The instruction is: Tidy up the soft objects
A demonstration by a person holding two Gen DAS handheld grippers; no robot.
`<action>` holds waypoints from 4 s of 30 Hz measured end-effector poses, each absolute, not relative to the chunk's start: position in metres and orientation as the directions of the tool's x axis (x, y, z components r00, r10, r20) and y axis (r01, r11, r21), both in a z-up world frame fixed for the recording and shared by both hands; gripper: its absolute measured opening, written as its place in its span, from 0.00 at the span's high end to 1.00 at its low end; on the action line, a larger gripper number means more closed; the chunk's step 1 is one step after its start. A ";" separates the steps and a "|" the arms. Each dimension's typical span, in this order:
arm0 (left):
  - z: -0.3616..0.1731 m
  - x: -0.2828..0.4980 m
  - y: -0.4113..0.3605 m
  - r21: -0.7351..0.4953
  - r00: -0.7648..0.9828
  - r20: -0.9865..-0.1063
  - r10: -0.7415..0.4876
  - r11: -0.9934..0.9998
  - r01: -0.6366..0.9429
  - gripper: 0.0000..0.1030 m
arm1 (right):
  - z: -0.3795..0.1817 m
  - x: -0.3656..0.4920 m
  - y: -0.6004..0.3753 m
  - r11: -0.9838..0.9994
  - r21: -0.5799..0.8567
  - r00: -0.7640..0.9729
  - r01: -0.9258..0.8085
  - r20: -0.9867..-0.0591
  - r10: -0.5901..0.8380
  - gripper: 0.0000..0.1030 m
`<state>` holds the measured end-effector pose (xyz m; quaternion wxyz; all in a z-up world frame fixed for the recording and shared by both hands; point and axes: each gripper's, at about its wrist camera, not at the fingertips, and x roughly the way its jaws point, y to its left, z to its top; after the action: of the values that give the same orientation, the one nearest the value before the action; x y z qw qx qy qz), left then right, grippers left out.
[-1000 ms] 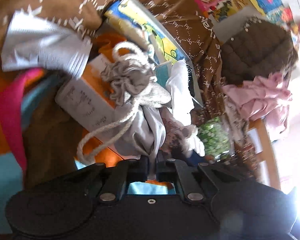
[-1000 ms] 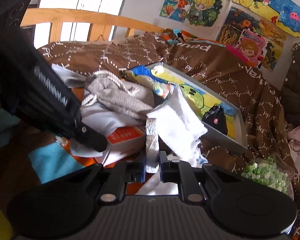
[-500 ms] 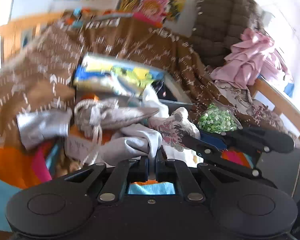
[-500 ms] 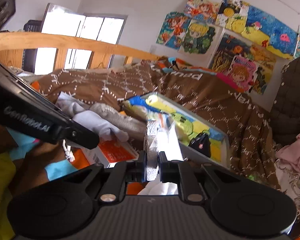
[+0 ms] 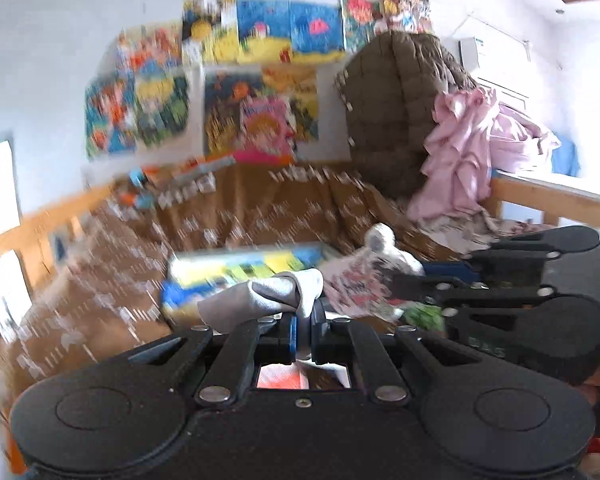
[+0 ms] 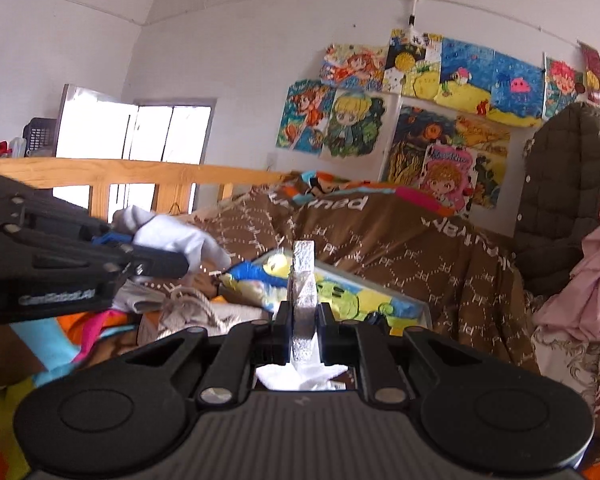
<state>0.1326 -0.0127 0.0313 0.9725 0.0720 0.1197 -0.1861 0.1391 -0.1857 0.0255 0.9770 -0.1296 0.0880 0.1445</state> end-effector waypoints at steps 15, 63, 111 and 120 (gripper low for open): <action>0.032 0.241 -0.013 0.122 0.965 -0.097 -0.242 0.960 0.253 0.94 | 0.010 0.241 -0.170 0.938 -0.231 0.961 -0.260 -0.161 0.227 0.87; -0.043 0.425 0.039 -0.292 0.815 -0.510 -0.275 0.947 0.136 0.35 | -0.025 0.390 -0.195 0.989 0.075 0.898 -0.126 -0.415 0.146 0.44; 0.082 0.127 0.029 -0.122 0.975 -0.192 -0.107 0.989 0.084 0.01 | 0.076 0.118 -0.237 0.995 0.083 0.989 -0.053 -0.133 0.064 0.00; 0.058 0.098 0.029 -0.117 0.954 -0.275 -0.117 0.989 0.087 0.01 | 0.062 0.088 -0.231 0.997 0.061 0.980 -0.057 -0.186 0.067 0.00</action>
<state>0.0983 0.0287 0.0577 0.9872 -0.0516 0.1421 -0.0516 0.0876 -0.2312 0.0616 0.9947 0.0278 0.0943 0.0311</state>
